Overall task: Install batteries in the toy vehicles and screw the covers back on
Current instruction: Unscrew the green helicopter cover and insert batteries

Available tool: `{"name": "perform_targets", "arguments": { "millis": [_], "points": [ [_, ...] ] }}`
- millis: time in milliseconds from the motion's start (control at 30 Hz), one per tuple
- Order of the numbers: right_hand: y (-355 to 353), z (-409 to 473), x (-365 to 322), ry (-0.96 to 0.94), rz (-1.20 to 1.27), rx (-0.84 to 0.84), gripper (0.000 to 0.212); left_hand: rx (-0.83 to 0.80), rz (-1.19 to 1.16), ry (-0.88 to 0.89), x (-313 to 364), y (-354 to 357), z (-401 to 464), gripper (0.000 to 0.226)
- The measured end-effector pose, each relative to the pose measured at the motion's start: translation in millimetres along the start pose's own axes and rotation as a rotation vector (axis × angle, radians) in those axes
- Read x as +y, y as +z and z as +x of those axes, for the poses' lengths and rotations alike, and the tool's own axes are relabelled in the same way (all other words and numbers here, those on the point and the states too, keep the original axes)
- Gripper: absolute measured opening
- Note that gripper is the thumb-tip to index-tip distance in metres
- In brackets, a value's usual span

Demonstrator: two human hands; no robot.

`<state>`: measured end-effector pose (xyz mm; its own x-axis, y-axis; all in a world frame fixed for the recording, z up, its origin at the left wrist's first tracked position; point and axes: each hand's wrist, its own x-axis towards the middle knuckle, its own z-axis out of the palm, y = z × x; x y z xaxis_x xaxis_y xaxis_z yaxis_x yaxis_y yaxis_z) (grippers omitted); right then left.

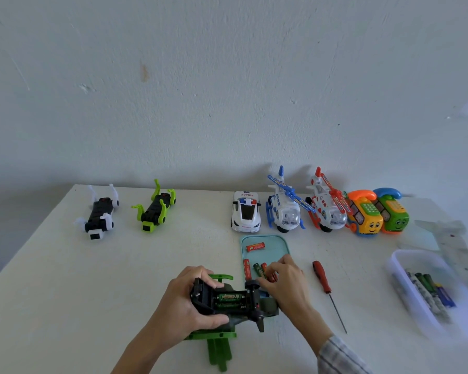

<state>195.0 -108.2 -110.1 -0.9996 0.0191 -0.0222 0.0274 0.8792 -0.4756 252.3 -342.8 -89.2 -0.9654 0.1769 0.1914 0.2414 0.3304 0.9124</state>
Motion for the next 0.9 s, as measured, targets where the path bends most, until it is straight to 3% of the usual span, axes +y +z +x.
{"name": "perform_targets", "arguments": {
  "millis": [167,300,433,533,600,900],
  "points": [
    [3,7,1,-0.038,-0.017,-0.028,0.018,-0.004,-0.009,-0.003,0,0,0,0.051],
    [-3,4,-3,0.062,0.247,0.066,0.007,-0.006,-0.016,-0.009,0,1,0,0.051],
    [-17,-4,-7,0.095,0.570,0.076,0.014,-0.003,-0.026,-0.026,1,1,-1,0.051],
    [-26,-8,-11,0.026,0.698,0.023,0.036,-0.003,-0.038,-0.031,2,0,0,0.053],
    [-30,-12,-14,-0.005,0.723,-0.004,0.040,-0.005,-0.042,-0.034,3,0,0,0.054],
    [-50,-42,-46,-0.108,1.027,0.060,0.017,0.009,-0.031,-0.044,6,0,-1,0.051]
  ]
}}
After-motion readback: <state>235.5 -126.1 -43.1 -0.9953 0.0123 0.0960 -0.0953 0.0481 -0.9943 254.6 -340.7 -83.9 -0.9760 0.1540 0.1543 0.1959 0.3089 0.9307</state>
